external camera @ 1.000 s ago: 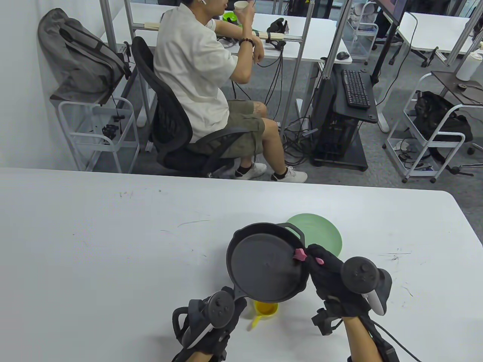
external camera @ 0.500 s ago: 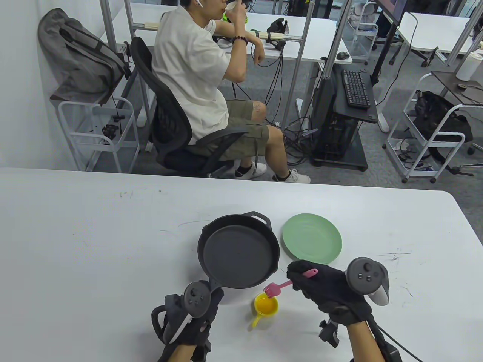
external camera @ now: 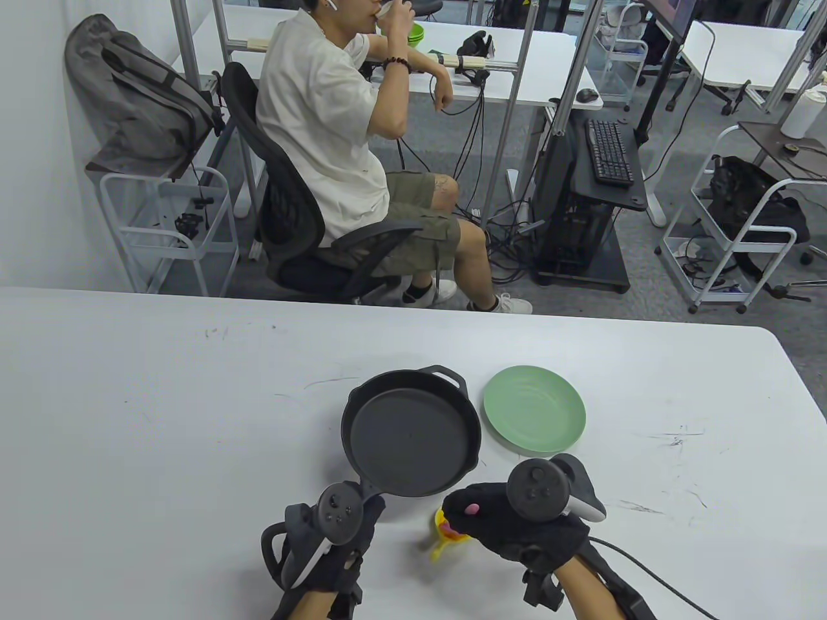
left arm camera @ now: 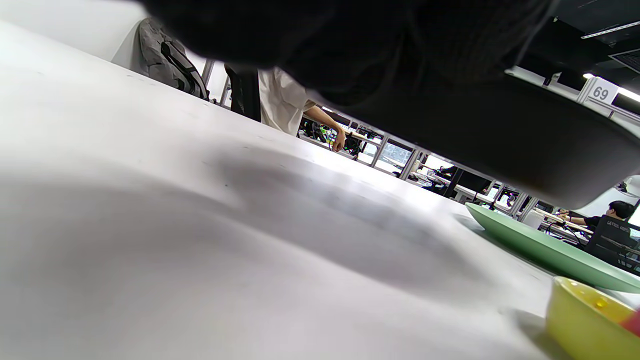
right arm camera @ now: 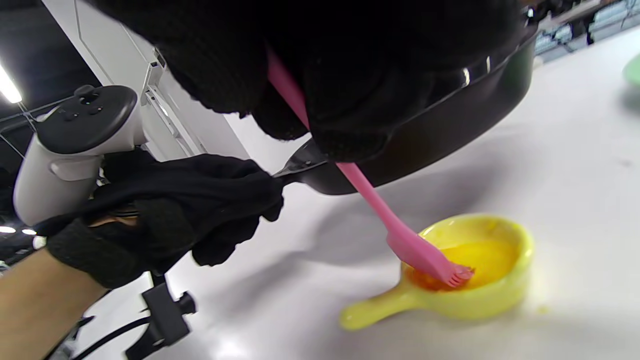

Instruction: Brush oil on frying pan surface

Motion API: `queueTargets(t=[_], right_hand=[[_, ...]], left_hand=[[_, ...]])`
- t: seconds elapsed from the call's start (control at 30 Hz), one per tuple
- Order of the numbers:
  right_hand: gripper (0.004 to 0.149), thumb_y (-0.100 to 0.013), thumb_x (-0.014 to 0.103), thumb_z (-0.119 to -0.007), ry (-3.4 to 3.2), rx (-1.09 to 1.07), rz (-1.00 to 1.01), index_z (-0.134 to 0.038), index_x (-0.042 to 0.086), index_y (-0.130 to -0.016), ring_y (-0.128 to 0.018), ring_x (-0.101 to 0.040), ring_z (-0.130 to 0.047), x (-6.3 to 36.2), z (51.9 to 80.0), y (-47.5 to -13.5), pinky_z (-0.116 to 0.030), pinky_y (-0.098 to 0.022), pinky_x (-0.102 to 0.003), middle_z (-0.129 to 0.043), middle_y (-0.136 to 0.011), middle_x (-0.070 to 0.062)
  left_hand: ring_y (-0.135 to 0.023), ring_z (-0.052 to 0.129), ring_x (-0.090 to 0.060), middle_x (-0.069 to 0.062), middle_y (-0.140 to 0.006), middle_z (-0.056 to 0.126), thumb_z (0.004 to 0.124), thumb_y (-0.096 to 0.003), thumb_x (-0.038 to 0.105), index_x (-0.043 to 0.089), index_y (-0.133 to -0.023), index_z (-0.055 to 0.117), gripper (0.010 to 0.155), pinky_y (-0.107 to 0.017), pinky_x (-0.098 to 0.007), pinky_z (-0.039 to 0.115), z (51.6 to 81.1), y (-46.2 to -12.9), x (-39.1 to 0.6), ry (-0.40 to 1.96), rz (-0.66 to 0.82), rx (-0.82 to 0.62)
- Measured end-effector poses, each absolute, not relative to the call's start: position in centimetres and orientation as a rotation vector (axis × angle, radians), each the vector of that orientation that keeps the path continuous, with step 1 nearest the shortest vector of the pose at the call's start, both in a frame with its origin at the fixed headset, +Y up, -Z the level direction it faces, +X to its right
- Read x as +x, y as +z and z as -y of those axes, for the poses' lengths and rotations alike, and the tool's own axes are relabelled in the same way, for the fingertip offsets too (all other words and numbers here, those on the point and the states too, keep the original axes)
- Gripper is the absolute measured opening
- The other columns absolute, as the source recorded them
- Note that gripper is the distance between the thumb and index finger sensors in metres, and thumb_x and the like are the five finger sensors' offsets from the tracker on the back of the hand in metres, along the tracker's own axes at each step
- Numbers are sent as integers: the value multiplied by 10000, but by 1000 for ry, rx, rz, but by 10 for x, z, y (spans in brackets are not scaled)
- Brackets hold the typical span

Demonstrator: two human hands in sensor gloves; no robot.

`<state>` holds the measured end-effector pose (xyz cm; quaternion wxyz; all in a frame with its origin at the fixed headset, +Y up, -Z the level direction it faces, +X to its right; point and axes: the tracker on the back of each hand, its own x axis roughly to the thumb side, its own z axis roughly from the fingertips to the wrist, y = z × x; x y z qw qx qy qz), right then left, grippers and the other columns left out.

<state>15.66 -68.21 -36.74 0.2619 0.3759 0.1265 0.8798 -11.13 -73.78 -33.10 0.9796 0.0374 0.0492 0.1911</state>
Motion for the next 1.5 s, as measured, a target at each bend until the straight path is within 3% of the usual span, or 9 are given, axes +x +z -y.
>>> queueTargets(t=[0.33,0.77,1.5], right_hand=[[401,-592,410,-784,2397,991,-323,-815,190,-926,-424,-203,-967,160,686,-372,-847,-257,-290,-948,-747,-204],[401,-593,411,-784,2359,929,-163,-816,184,-922,-404,-195,-968,182,668,-374,-846,-241,-282,-956,-725,-204],[391,-589,405,-789,2486,899,-79,-822,201,-920,-410,-200,-967,181,671,-375,-845,-246,-288,-952,-735,-204]], left_hand=[[-164,971,-153,16,-440,982,791,-539,567,58,-844,849,597,-157,-356,831,738,-331,-110,379,-93,74],[-164,972,-153,16,-441,981,791,-539,568,59,-845,849,597,-157,-357,831,737,-331,-109,379,-90,77],[-164,972,-153,17,-441,981,791,-539,567,59,-844,849,596,-157,-356,831,737,-331,-110,380,-90,80]])
